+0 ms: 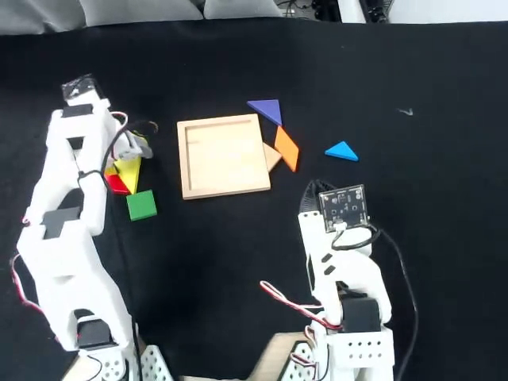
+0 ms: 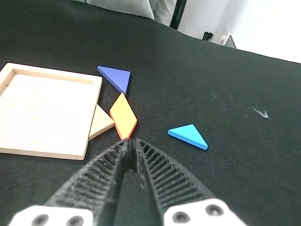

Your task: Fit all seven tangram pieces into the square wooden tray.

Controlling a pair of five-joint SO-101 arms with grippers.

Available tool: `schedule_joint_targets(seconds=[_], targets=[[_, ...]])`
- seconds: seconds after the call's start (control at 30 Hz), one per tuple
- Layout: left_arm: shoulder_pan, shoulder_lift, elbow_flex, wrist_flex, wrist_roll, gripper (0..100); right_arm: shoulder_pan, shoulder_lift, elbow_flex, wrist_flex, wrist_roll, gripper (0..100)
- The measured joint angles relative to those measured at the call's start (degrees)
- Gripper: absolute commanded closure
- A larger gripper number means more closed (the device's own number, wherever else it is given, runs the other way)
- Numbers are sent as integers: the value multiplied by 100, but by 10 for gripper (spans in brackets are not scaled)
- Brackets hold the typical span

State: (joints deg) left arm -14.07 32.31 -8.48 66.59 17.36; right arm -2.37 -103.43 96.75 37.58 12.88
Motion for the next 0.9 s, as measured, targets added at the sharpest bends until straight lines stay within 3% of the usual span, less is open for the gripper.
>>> schedule_joint_targets(seconds=[0.3, 0.47, 0.9], targets=[[-273, 457, -422, 158, 79, 721, 0, 0, 0, 0, 0, 983], [-273, 466, -466, 229, 79, 870, 0, 0, 0, 0, 0, 983], [-308, 0, -510, 818, 88, 874, -9, 0, 0, 0, 0, 983]])
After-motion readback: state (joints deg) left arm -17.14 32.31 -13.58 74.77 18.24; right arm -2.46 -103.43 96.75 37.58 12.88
